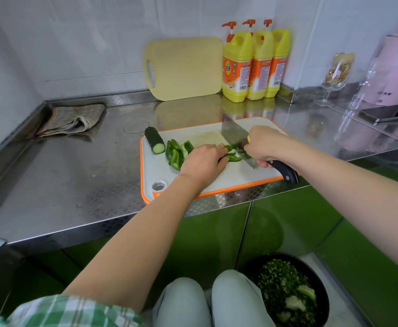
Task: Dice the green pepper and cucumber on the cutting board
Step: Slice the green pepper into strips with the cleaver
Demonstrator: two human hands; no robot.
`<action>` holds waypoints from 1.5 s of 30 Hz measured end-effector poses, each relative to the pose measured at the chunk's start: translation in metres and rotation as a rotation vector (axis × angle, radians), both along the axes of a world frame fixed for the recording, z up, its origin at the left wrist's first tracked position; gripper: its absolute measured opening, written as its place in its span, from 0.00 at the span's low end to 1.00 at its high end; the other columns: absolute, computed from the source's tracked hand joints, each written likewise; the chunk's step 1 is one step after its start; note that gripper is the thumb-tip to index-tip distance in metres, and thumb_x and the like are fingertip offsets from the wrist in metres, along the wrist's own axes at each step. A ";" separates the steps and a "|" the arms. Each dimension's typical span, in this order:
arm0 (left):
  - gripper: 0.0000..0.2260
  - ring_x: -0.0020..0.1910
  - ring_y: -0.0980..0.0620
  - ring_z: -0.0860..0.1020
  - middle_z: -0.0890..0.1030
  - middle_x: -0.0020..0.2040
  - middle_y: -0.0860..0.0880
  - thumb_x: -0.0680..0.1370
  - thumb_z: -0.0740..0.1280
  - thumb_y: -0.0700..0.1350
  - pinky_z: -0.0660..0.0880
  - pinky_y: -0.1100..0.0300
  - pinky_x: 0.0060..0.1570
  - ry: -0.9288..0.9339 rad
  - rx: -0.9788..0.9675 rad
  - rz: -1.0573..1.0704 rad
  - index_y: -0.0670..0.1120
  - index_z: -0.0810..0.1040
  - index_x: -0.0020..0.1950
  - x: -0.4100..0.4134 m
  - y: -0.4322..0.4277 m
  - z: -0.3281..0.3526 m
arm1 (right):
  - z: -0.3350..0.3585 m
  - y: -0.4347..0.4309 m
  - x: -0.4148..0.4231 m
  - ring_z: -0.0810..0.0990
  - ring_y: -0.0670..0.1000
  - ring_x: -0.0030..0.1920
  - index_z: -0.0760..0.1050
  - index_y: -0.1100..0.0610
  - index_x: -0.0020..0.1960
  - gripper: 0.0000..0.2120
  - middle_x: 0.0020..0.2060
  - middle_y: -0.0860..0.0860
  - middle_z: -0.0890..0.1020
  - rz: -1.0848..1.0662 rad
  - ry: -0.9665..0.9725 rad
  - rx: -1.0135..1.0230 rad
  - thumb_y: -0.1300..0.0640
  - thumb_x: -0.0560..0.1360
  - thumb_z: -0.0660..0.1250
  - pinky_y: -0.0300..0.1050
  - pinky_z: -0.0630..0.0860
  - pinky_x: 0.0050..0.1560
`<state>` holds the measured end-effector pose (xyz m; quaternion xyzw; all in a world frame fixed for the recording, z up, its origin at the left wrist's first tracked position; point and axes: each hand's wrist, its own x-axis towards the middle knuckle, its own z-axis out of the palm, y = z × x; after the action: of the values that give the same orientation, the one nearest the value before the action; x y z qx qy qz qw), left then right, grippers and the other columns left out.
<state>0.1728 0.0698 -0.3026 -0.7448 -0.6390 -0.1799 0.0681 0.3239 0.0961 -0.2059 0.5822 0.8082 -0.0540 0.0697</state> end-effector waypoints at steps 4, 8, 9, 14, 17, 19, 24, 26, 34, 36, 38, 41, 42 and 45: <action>0.18 0.52 0.40 0.78 0.82 0.53 0.42 0.80 0.56 0.51 0.76 0.47 0.49 -0.007 -0.012 0.001 0.43 0.78 0.59 0.000 0.001 -0.001 | -0.013 0.008 0.005 0.74 0.53 0.27 0.73 0.63 0.33 0.13 0.22 0.55 0.76 -0.035 0.233 -0.025 0.64 0.76 0.64 0.41 0.74 0.32; 0.22 0.54 0.40 0.78 0.81 0.55 0.41 0.77 0.52 0.54 0.76 0.47 0.51 -0.009 -0.008 0.013 0.43 0.78 0.60 0.000 0.000 -0.001 | -0.019 0.012 0.012 0.75 0.51 0.26 0.66 0.59 0.33 0.16 0.26 0.55 0.76 -0.016 0.430 0.014 0.61 0.79 0.57 0.38 0.69 0.26; 0.23 0.54 0.40 0.78 0.81 0.56 0.41 0.77 0.52 0.54 0.76 0.47 0.52 -0.007 -0.010 0.018 0.43 0.78 0.60 0.001 0.000 -0.001 | -0.016 0.011 0.013 0.75 0.52 0.26 0.66 0.59 0.33 0.16 0.28 0.55 0.76 -0.014 0.433 0.022 0.61 0.79 0.57 0.39 0.69 0.27; 0.19 0.54 0.41 0.78 0.82 0.55 0.42 0.80 0.55 0.52 0.76 0.47 0.52 -0.005 0.010 0.003 0.43 0.78 0.60 -0.001 0.003 -0.003 | 0.007 0.003 0.009 0.79 0.58 0.29 0.77 0.63 0.29 0.16 0.27 0.59 0.82 -0.016 0.255 -0.042 0.64 0.75 0.61 0.48 0.81 0.42; 0.16 0.53 0.41 0.78 0.82 0.55 0.42 0.81 0.58 0.50 0.76 0.47 0.51 -0.003 0.025 -0.005 0.44 0.78 0.60 -0.002 0.006 -0.006 | 0.004 -0.005 0.004 0.74 0.55 0.26 0.75 0.63 0.29 0.15 0.19 0.55 0.76 0.004 0.120 -0.058 0.66 0.75 0.63 0.41 0.74 0.34; 0.15 0.52 0.42 0.78 0.82 0.53 0.43 0.81 0.58 0.50 0.76 0.47 0.50 -0.004 0.034 -0.004 0.44 0.78 0.60 -0.001 0.005 -0.005 | 0.000 -0.008 -0.002 0.73 0.52 0.25 0.76 0.62 0.33 0.11 0.12 0.52 0.70 -0.003 0.061 -0.039 0.66 0.74 0.66 0.39 0.72 0.33; 0.13 0.48 0.41 0.78 0.81 0.46 0.43 0.81 0.59 0.49 0.75 0.48 0.46 -0.021 0.043 -0.010 0.43 0.78 0.56 0.000 0.001 -0.001 | -0.013 -0.004 -0.011 0.73 0.52 0.25 0.74 0.62 0.33 0.12 0.13 0.53 0.71 -0.030 0.165 0.011 0.66 0.74 0.65 0.38 0.72 0.31; 0.12 0.45 0.40 0.77 0.79 0.42 0.44 0.81 0.59 0.49 0.74 0.49 0.42 -0.020 0.040 -0.014 0.43 0.77 0.53 0.000 0.001 0.000 | -0.015 -0.003 -0.010 0.73 0.52 0.24 0.73 0.62 0.30 0.12 0.10 0.51 0.68 -0.055 0.197 0.035 0.67 0.72 0.66 0.39 0.70 0.28; 0.14 0.51 0.41 0.78 0.82 0.51 0.43 0.81 0.59 0.50 0.76 0.48 0.49 -0.017 0.038 -0.010 0.44 0.78 0.57 -0.001 0.004 -0.003 | -0.001 -0.001 0.010 0.74 0.53 0.26 0.70 0.61 0.30 0.18 0.23 0.55 0.76 -0.039 0.369 -0.037 0.63 0.78 0.59 0.39 0.72 0.29; 0.14 0.51 0.42 0.78 0.82 0.51 0.43 0.81 0.59 0.50 0.76 0.48 0.49 -0.018 0.043 -0.006 0.44 0.78 0.58 -0.001 0.005 -0.005 | 0.003 -0.005 0.007 0.74 0.54 0.25 0.73 0.61 0.26 0.19 0.16 0.52 0.74 -0.035 0.252 -0.048 0.65 0.77 0.60 0.41 0.72 0.32; 0.14 0.51 0.42 0.78 0.82 0.51 0.43 0.81 0.58 0.50 0.76 0.48 0.49 -0.014 0.044 0.001 0.44 0.78 0.57 -0.001 0.006 -0.005 | 0.002 -0.011 0.002 0.73 0.54 0.25 0.73 0.62 0.26 0.18 0.16 0.53 0.74 -0.030 0.171 -0.045 0.67 0.75 0.63 0.41 0.72 0.33; 0.14 0.51 0.42 0.78 0.82 0.51 0.44 0.81 0.58 0.50 0.76 0.48 0.49 -0.007 0.027 0.013 0.44 0.79 0.57 0.000 0.005 -0.004 | -0.004 -0.013 0.000 0.73 0.54 0.25 0.73 0.63 0.28 0.15 0.20 0.56 0.75 -0.019 0.146 -0.035 0.68 0.73 0.65 0.41 0.73 0.33; 0.14 0.50 0.42 0.78 0.82 0.49 0.44 0.81 0.58 0.50 0.76 0.48 0.48 -0.001 0.028 0.011 0.45 0.79 0.56 0.000 0.004 -0.003 | -0.005 -0.012 0.000 0.73 0.54 0.25 0.73 0.63 0.28 0.14 0.21 0.56 0.75 -0.016 0.153 -0.037 0.68 0.73 0.65 0.41 0.73 0.33; 0.13 0.47 0.42 0.77 0.81 0.45 0.44 0.81 0.58 0.50 0.75 0.49 0.45 0.023 0.032 0.006 0.44 0.78 0.54 0.001 0.002 -0.002 | -0.009 -0.010 -0.005 0.73 0.54 0.25 0.75 0.64 0.32 0.11 0.20 0.56 0.75 -0.052 0.179 -0.036 0.67 0.73 0.66 0.40 0.73 0.32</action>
<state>0.1740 0.0719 -0.3041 -0.7437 -0.6373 -0.1815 0.0879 0.3191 0.0860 -0.2152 0.5946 0.7947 -0.1221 0.0061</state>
